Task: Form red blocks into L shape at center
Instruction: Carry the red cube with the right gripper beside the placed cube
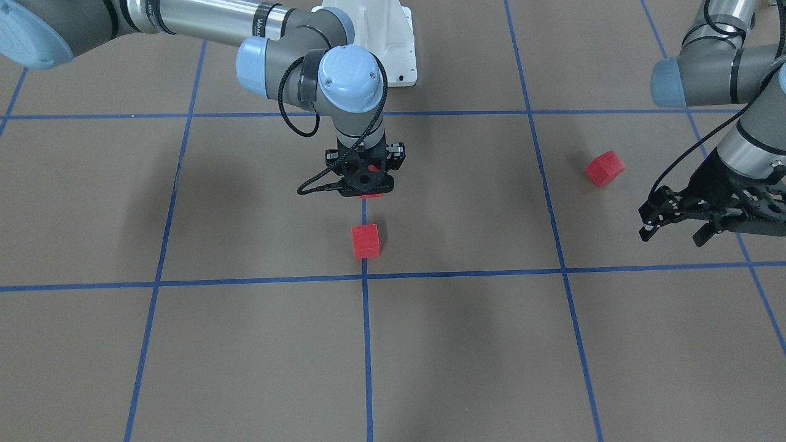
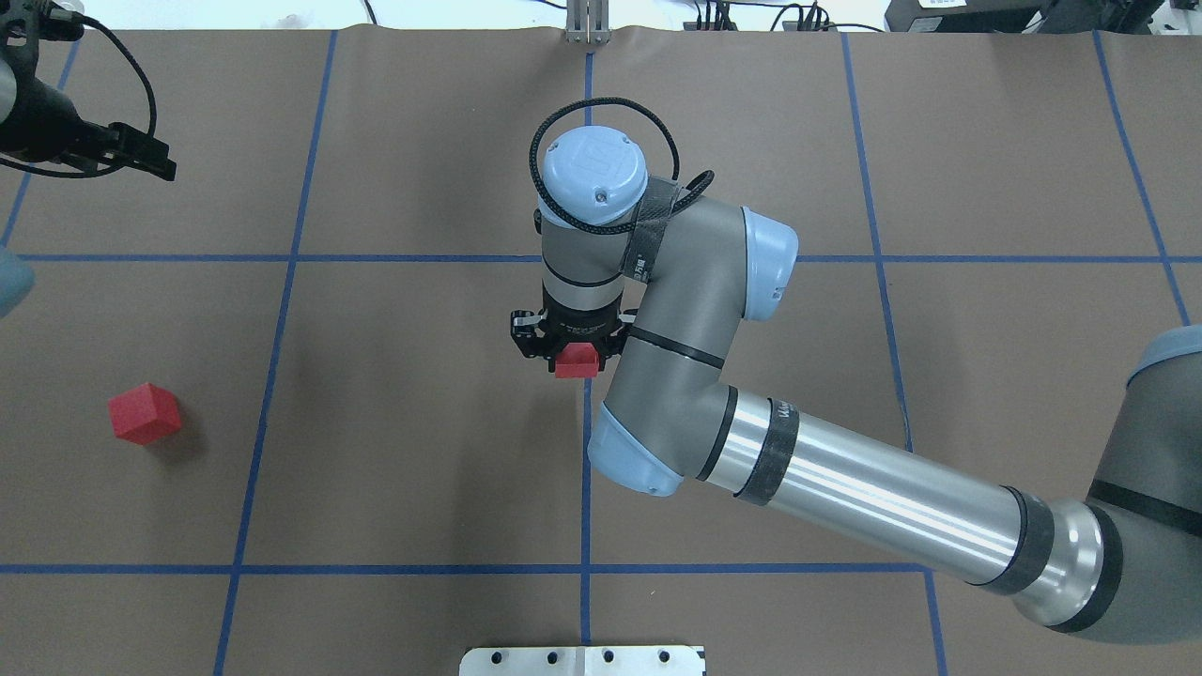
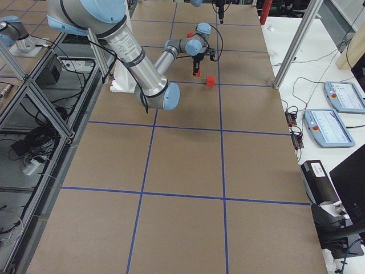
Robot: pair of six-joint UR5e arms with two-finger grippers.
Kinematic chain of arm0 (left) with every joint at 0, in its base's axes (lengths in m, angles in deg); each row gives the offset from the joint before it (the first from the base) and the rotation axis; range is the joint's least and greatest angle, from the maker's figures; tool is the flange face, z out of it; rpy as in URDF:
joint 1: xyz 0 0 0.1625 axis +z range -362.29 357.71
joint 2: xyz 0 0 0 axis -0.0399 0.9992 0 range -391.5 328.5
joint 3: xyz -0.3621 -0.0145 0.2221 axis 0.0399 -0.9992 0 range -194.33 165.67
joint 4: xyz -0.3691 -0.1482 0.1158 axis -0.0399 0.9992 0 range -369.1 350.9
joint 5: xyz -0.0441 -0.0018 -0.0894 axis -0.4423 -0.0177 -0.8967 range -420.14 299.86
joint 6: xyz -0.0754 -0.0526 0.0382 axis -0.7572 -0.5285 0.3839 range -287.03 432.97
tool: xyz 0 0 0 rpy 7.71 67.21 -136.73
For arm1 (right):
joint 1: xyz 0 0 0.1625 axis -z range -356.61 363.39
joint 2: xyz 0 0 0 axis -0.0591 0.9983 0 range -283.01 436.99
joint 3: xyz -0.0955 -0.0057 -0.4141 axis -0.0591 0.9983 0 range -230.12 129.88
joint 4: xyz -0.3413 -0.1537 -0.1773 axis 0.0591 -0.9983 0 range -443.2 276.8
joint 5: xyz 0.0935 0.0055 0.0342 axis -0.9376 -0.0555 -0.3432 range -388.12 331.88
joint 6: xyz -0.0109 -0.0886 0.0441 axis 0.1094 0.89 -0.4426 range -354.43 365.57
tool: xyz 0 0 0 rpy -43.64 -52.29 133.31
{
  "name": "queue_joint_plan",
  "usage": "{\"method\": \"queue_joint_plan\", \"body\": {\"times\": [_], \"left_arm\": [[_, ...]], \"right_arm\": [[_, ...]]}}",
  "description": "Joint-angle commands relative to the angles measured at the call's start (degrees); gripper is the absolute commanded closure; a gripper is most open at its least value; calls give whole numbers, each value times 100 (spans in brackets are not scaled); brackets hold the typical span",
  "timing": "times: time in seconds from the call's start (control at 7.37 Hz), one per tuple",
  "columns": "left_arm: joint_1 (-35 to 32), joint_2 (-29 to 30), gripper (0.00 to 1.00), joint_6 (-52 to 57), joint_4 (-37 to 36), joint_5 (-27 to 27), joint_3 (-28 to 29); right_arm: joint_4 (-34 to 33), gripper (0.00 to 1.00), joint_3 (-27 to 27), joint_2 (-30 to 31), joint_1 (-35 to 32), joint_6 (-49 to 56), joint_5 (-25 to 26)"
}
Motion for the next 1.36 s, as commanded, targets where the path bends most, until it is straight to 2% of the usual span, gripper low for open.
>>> {"method": "queue_joint_plan", "body": {"times": [0.0,0.14,0.68,0.95,1.22], "left_arm": [[12,21,1,-7,0,7,51],[12,30,1,2,0,7,86],[12,30,1,11,9,7,130],[12,30,1,2,9,7,130],[12,47,1,11,9,7,157]], "right_arm": [[127,100,285,-23,10,-17,375],[381,100,461,-23,10,-35,385],[532,100,550,-23,10,-17,666],[908,100,812,-23,10,-17,710],[1007,100,867,-23,2,-17,728]]}}
